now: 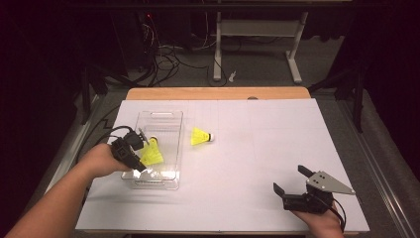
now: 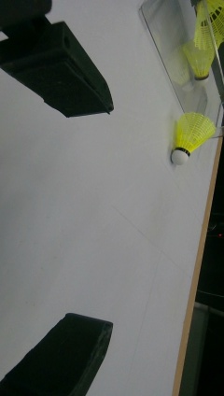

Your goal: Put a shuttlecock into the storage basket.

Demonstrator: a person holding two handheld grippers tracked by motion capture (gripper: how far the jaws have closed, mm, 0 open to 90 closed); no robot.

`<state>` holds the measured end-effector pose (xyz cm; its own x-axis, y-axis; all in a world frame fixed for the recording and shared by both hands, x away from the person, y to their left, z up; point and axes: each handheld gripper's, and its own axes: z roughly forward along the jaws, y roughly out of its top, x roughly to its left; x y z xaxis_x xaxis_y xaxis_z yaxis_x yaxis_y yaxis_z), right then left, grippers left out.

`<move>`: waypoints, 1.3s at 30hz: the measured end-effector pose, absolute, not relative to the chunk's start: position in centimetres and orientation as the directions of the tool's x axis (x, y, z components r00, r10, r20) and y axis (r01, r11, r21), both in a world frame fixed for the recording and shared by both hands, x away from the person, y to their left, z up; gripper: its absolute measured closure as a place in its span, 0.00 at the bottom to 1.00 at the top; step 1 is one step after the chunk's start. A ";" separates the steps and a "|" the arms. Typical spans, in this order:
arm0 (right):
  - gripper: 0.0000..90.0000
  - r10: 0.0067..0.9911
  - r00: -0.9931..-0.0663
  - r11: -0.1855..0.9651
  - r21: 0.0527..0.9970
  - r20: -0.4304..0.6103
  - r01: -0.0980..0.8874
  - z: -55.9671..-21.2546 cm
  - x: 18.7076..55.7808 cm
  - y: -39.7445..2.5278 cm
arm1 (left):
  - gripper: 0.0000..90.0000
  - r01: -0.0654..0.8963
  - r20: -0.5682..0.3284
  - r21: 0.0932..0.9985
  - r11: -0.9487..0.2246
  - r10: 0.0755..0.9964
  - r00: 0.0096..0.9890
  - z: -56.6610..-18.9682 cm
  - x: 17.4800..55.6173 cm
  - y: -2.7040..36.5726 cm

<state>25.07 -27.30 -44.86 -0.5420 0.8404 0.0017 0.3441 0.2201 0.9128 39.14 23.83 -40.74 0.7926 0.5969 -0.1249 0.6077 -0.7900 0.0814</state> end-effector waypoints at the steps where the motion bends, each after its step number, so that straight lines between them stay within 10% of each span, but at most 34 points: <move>1: 0.00 0.840 -0.542 0.219 0.913 0.003 0.344 -44.9 25.1 -27.3 | 0.71 0.611 -0.120 0.082 -0.787 0.601 0.790 -40.7 39.2 23.8; 29: 0.00 0.841 -0.540 0.192 0.913 0.036 0.359 -45.0 25.1 -27.6 | 0.70 0.616 -0.157 0.074 -0.784 0.601 0.784 -40.7 39.0 24.0; 39: 0.00 0.841 -0.540 0.192 0.912 0.037 0.361 -45.1 25.2 -27.5 | 0.48 0.620 -0.135 0.108 -0.777 0.606 0.784 -40.3 39.0 23.6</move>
<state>25.19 -27.55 -45.06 -0.5396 0.8411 0.0366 0.3614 0.1921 0.9124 38.99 23.58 -40.29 0.7839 0.6061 -0.1347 0.6196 -0.7775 0.1078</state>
